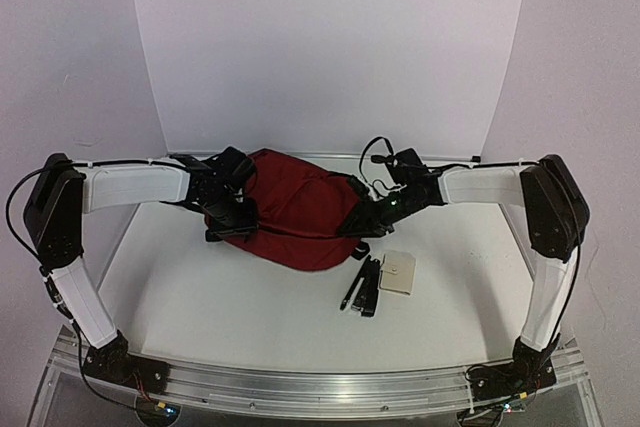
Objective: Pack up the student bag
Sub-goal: Zip the student bag at the center of the board, then adjust the student bag at the center of the board.
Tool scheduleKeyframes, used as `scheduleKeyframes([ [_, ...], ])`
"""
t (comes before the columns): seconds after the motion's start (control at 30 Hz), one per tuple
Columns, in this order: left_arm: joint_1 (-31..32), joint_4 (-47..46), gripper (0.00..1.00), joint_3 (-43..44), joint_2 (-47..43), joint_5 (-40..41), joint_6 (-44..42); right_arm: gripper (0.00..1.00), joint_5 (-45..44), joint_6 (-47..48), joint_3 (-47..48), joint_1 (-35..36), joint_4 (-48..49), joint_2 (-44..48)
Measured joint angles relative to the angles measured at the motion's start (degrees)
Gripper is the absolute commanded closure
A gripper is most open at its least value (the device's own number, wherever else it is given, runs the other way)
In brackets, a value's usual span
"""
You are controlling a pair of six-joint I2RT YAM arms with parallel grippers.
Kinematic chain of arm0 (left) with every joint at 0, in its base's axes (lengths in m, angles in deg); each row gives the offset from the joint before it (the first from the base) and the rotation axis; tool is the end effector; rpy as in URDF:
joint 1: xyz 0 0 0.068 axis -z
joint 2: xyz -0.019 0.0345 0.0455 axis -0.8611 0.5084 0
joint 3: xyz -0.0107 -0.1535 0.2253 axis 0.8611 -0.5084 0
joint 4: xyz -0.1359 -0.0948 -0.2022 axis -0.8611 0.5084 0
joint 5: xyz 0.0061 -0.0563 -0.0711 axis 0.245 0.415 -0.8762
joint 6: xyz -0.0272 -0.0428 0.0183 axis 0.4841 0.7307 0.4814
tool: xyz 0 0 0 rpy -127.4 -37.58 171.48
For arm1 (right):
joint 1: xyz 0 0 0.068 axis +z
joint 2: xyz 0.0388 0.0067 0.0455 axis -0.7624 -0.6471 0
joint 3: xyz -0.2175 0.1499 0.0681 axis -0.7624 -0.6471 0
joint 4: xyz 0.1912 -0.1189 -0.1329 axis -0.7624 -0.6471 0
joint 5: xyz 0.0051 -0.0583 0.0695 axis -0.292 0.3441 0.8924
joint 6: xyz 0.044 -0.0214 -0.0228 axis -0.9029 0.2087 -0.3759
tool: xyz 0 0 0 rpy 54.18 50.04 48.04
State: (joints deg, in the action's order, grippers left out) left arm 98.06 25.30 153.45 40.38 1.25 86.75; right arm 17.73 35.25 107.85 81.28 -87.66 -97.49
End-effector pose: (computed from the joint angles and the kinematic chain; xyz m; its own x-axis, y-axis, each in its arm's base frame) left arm 0.2791 -0.2198 0.2168 -0.9203 -0.0756 -0.3838 0.0194 0.9711 -0.2378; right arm 0.3403 0.2421 0.1910 -0.8247 -0.3229 -0.4643 -0.5611 0.3648 0.7430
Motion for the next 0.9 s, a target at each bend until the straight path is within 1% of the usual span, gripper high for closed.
scheduleKeyframes([
  [0.07,-1.12,0.97,0.45,0.0,0.0,0.28,1.0,0.27,-0.71,3.64,1.98,-0.27,-4.75,0.01],
  [0.13,-1.87,1.5,0.38,-0.08,-0.14,0.46,1.61,0.18,-1.3,7.66,5.2,-1.33,-9.96,0.01],
  [0.17,-2.13,1.36,0.35,-0.38,-0.51,0.47,2.33,0.13,-1.52,9.66,7.07,-2.16,-12.09,0.01],
  [0.23,-2.23,0.49,0.34,-2.5,-3.1,0.36,3.81,0.08,-2.32,12.88,11.28,-4.33,-15.7,-0.02],
  [0.37,-1.97,-1.53,0.33,-9.36,-12.25,-0.25,8.18,0.06,-4.92,17.5,22.86,-8.61,-19.79,-2.12],
  [0.43,-1.66,-2.75,0.32,-12.18,-15.8,-0.79,10.78,0.07,-5.76,18.62,29.63,-9.95,-20.07,-5.47],
  [0.5,-0.95,-4.49,0.32,-14.25,-17.04,-0.9,13.11,0.1,-6.05,19.12,35.22,-10.31,-19.79,-9.49],
  [0.63,1.9,-7.19,0.32,-15.14,-14.45,-1.4,16.48,0.17,-6.04,18.9,44.8,-9.83,-20.09,-19.94],
  [0.7,3.2,-9.58,0.33,-15.12,-12.1,-2.31,18.11,0.22,-5.92,18.79,46.29,-9.67,-20.29,-23.76],
  [0.8,3.84,-12.87,0.34,-14.78,-8.59,-2.97,19.69,0.31,-5.46,18.86,46.32,-9.63,-21.45,-26.9],
  [0.9,3.48,-15.56,0.37,-13.93,-5.43,-3.95,20.71,0.46,-4.32,18.77,45.44,-9.39,-21.61,-27.84],
])
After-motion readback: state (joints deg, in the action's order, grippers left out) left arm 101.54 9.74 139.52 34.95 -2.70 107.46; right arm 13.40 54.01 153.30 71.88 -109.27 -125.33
